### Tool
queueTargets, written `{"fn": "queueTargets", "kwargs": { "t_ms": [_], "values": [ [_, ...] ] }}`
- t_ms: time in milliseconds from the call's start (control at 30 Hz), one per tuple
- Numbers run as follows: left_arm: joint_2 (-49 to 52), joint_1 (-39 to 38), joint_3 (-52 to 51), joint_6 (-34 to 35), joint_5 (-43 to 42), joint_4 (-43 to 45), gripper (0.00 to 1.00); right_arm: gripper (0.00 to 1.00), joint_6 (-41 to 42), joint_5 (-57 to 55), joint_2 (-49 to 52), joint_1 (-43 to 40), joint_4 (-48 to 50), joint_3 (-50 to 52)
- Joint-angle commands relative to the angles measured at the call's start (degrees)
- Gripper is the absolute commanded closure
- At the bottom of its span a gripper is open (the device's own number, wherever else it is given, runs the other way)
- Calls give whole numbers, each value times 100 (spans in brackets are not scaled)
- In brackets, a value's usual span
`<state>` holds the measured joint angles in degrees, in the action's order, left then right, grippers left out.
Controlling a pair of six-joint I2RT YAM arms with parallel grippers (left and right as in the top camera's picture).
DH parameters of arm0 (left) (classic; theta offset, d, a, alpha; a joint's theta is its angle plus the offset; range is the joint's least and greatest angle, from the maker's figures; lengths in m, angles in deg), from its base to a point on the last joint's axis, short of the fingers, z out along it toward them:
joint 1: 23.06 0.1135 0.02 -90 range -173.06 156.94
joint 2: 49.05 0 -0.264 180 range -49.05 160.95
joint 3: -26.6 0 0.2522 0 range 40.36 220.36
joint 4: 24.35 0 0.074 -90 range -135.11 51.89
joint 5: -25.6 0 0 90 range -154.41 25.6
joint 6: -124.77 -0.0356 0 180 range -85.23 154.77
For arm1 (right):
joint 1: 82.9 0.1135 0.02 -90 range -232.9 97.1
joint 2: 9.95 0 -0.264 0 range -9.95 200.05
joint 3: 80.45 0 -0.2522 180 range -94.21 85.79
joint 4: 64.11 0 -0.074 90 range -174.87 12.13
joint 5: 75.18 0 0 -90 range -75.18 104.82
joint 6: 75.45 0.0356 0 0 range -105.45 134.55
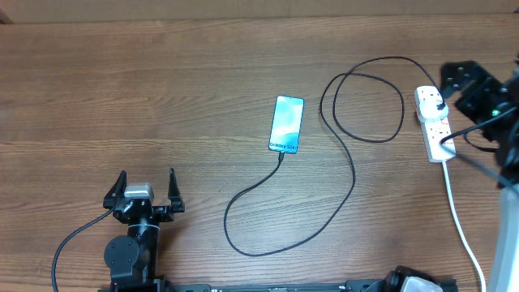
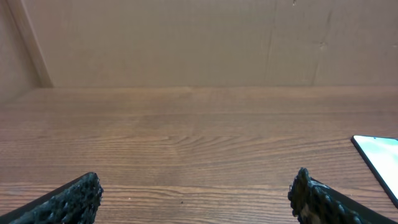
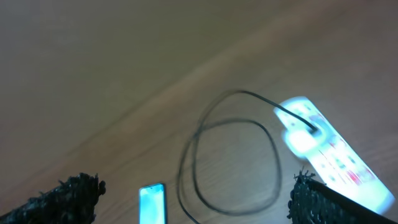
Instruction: Plug charger to phone and switch on socket
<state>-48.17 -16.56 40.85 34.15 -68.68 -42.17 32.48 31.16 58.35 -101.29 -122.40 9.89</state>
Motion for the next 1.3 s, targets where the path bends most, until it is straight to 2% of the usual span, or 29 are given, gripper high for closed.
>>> {"fn": "queueTargets", "kwargs": {
  "t_ms": [0,333,567,933,1267],
  "values": [
    [-68,33,-22,-24,39,-15,0,0,-190,-289,-619,476,625,599],
    [-68,33,-22,-24,39,-15,0,0,-345,-778,-2284,1493,4146,3620],
    [-68,33,-22,-24,37,-15,0,0,-822,-778,-3534,1825,5606,5720],
    [-68,33,-22,-24,39,-15,0,0,-883,-789,-5414,1875,5724,7523],
    [-68,33,-22,-24,39,-15,0,0,-890,-892,-6234,1878,4019,7545]
  ]
}}
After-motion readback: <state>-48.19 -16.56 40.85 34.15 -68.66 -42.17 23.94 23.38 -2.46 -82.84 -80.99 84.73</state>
